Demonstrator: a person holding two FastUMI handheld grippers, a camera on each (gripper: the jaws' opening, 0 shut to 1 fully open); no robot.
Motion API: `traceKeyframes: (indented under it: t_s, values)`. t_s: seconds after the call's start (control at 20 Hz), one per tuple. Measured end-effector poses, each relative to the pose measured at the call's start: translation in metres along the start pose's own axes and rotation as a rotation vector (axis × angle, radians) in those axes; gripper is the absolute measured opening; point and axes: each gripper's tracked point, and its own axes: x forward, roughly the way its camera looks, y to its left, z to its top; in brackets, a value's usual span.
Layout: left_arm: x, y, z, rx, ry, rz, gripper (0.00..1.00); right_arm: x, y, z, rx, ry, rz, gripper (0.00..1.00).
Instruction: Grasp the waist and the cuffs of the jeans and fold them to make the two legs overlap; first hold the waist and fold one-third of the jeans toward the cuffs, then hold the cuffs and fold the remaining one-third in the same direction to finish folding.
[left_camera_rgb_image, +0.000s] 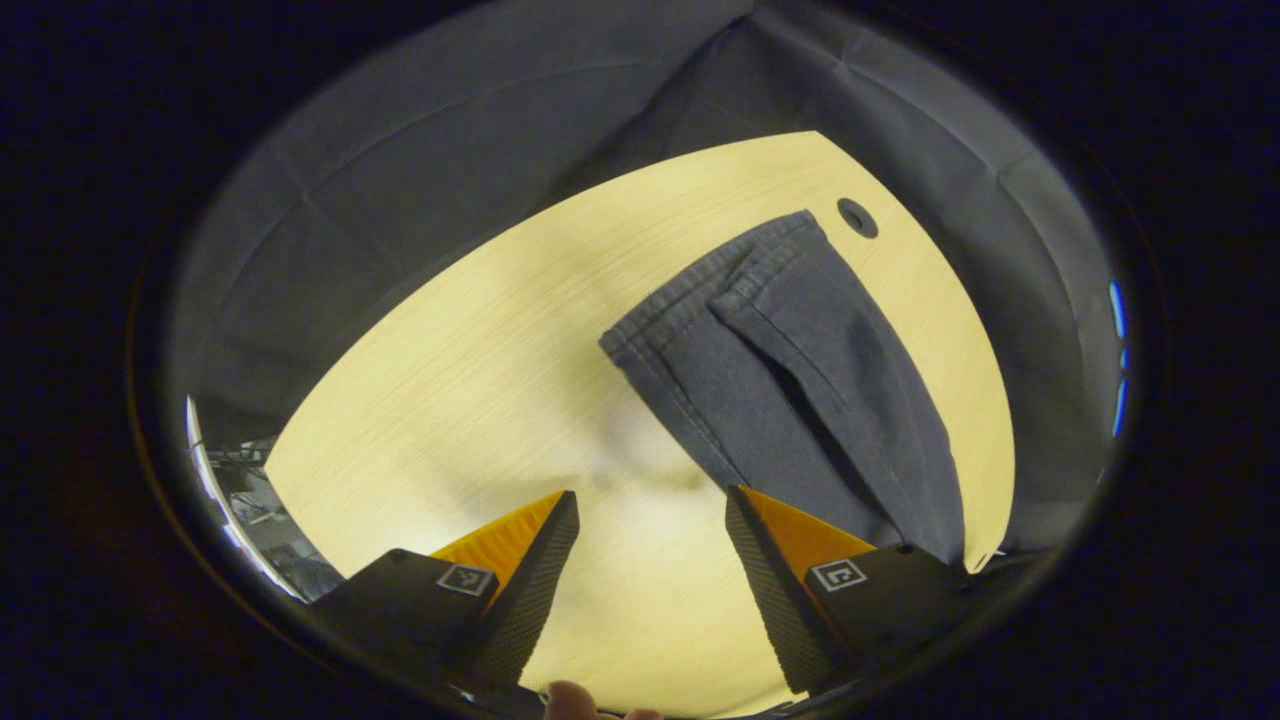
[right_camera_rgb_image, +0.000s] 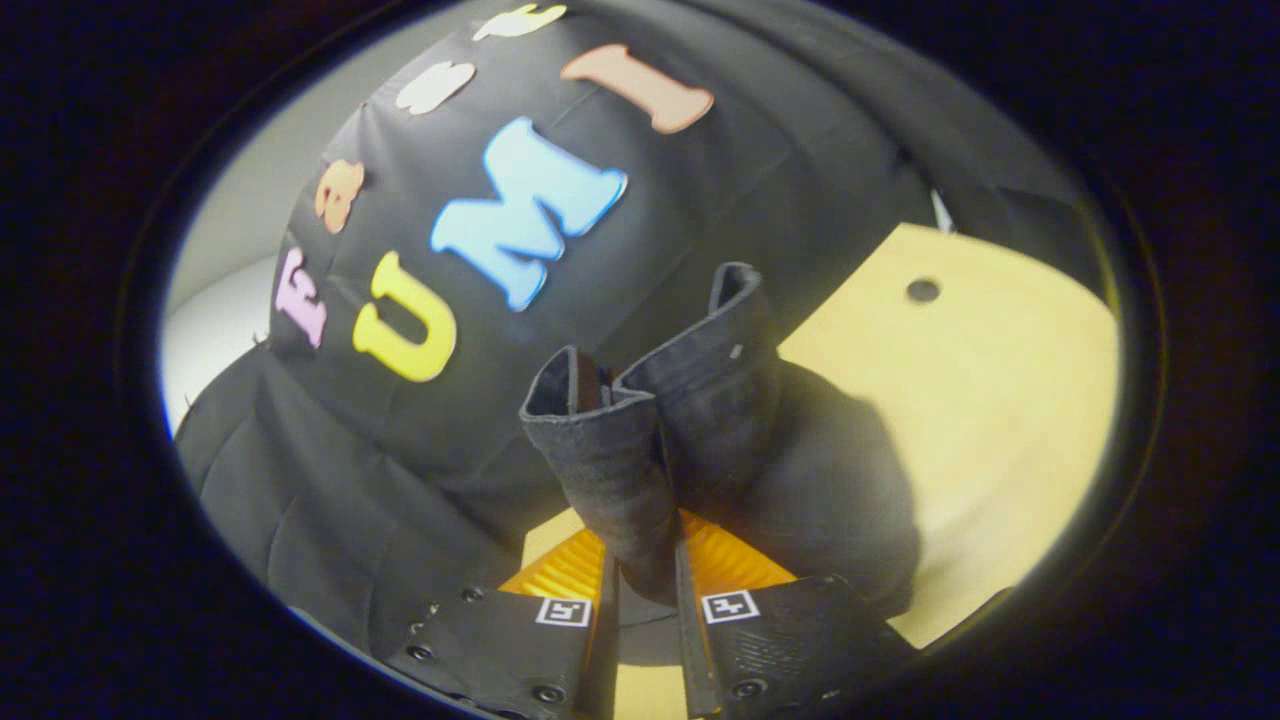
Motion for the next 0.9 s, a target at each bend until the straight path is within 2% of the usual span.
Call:
traceKeyframes:
  t_s: [0.1, 0.25, 0.35, 0.45, 0.5, 0.6, 0.65, 0.75, 0.8, 0.85, 0.9]
  values:
    - [-0.002, 0.01, 0.008, -0.01, -0.006, -0.005, 0.99, 0.03, -0.004, -0.063, 0.043, 0.137, -0.026, 0.25]
    - [0.0, 0.02, 0.026, 0.006, -0.009, 0.008, 0.99, 0.046, -0.031, -0.149, 0.051, 0.314, -0.132, 0.25]
    - [0.003, 0.03, 0.041, 0.014, -0.027, 0.018, 0.99, 0.053, -0.048, -0.171, 0.02, 0.317, -0.178, 0.25]
    - [-0.001, 0.044, 0.047, 0.011, -0.026, 0.033, 0.99, 0.053, -0.042, -0.168, 0.076, 0.312, -0.209, 0.27]
    - [-0.001, 0.048, 0.05, 0.004, -0.02, 0.036, 0.99, 0.052, -0.037, -0.166, 0.106, 0.308, -0.215, 0.36]
    - [0.006, 0.051, 0.052, -0.016, -0.01, 0.053, 0.99, 0.048, -0.035, -0.158, 0.093, 0.289, -0.201, 0.44]
    - [0.008, 0.051, 0.053, -0.024, -0.012, 0.052, 0.99, 0.049, -0.032, -0.159, 0.088, 0.287, -0.206, 0.45]
    - [0.005, 0.045, 0.06, -0.028, -0.043, 0.037, 0.99, 0.035, -0.02, -0.166, 0.086, 0.32, -0.174, 0.63]
    - [0.003, 0.045, 0.066, -0.017, -0.066, 0.039, 0.98, 0.001, -0.009, -0.17, 0.084, 0.337, -0.159, 0.81]
    - [0.001, 0.044, 0.075, 0.002, -0.098, 0.041, 0.98, 0.008, -0.013, -0.167, 0.068, 0.345, -0.148, 1.0]
    - [-0.001, 0.042, 0.084, 0.025, -0.13, 0.047, 0.98, -0.002, -0.015, -0.168, 0.043, 0.343, -0.149, 0.96]
